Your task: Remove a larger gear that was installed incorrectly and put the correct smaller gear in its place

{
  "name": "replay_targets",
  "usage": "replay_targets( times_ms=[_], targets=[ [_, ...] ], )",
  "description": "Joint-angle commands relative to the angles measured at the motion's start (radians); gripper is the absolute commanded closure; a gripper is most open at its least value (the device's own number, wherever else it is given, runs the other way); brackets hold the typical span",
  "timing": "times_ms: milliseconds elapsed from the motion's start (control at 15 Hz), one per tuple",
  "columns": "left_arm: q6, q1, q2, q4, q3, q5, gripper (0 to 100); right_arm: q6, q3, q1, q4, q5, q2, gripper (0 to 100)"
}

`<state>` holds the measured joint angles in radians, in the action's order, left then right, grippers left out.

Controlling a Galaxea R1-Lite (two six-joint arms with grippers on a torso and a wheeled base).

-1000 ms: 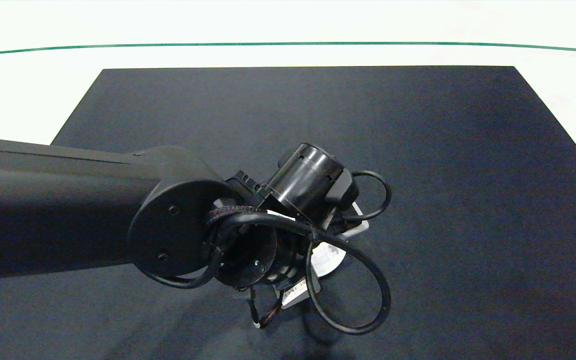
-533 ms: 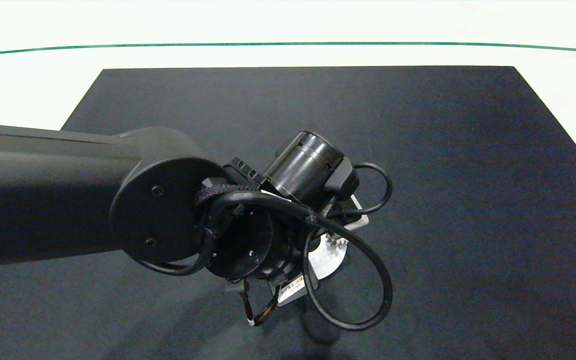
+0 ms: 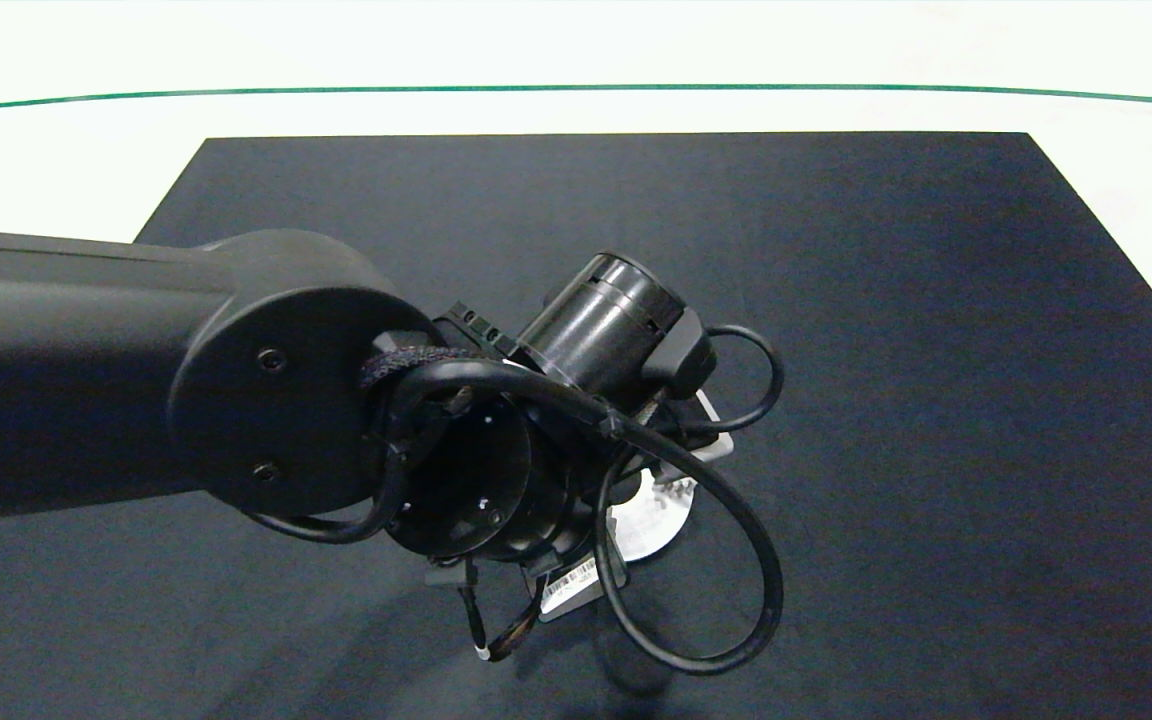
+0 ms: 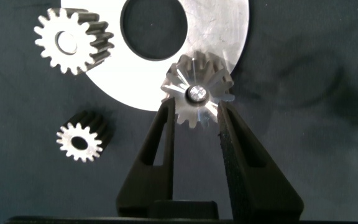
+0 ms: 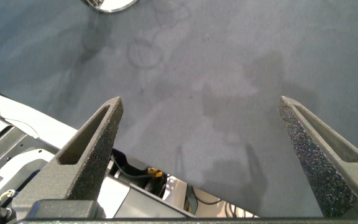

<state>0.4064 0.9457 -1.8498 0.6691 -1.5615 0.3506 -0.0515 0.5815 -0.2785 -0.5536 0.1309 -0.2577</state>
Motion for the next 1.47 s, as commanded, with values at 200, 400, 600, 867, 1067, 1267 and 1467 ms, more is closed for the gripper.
replay_targets(
  times_ms=[200,400,600,867,1067,1267,1467],
  targets=[
    [-0.038,-0.002,0.001,0.006,-0.006,0.002,0,-0.001,0.0,-0.001,-0.011,0.001,0.003,0],
    [-0.038,-0.012,-0.009,0.006,-0.008,0.002,0,-0.002,-0.002,-0.002,-0.014,0.001,-0.005,0],
    [-0.044,-0.015,-0.028,0.006,-0.012,0.001,0,-0.002,-0.002,-0.001,-0.014,0.001,-0.008,0],
    [-0.047,-0.015,-0.043,0.004,-0.015,0.001,0,-0.004,-0.002,-0.001,-0.014,0.001,-0.014,0],
    [-0.077,-0.016,-0.058,0.004,-0.014,0.001,0,-0.004,-0.005,-0.001,-0.015,0.001,-0.012,0],
    [-0.078,-0.018,-0.077,0.003,-0.015,0.001,0,-0.004,-0.012,-0.002,-0.014,0.001,-0.009,0],
    [-0.078,-0.018,-0.092,0.003,-0.022,0.001,0,-0.004,-0.012,-0.002,-0.014,0.001,-0.009,0]
  ],
)
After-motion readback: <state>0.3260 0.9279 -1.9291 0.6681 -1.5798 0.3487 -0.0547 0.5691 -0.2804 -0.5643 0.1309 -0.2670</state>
